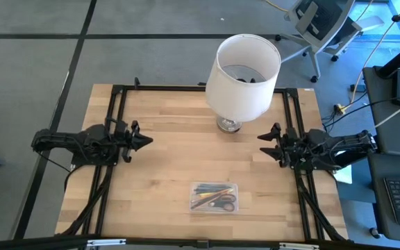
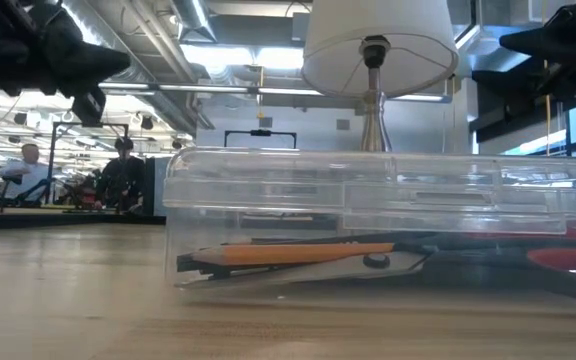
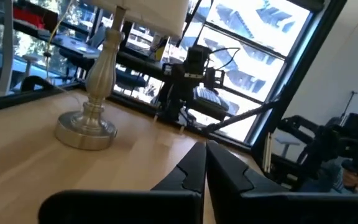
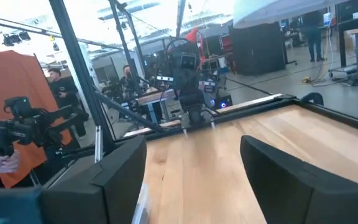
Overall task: Pick & place school supplies into a supply box
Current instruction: Return to home position
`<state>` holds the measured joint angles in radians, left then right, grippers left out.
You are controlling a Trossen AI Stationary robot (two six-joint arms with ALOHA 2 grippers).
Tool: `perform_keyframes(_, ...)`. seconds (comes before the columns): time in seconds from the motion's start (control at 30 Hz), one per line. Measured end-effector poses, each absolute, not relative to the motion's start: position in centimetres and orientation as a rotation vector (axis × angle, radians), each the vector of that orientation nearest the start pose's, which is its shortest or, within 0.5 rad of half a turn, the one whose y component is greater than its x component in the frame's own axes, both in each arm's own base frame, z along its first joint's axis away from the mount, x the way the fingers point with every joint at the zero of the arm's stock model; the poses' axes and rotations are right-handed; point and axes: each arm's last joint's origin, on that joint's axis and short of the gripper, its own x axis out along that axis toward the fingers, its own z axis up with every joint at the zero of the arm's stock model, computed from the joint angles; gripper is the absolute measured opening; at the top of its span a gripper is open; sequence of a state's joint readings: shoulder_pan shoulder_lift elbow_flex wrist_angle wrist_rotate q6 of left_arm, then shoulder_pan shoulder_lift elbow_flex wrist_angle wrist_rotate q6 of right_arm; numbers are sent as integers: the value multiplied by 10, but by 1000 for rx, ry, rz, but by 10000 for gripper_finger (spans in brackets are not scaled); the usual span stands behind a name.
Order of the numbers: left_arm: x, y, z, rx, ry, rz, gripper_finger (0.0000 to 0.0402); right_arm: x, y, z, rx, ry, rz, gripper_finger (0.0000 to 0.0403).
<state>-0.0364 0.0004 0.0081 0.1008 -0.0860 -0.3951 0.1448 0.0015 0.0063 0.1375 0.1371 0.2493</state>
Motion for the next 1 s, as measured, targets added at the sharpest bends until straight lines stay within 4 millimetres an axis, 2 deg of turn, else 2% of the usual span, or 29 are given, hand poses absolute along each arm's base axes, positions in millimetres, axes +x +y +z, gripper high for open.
perform_keyframes(0.33, 97, -2, 171, -401, -55, 11, 6, 97, 10, 170, 262, -48, 12, 265)
perform_keyframes(1.0, 97, -2, 169, -400, -38, 15, 4, 97, 10, 170, 235, -50, 11, 265)
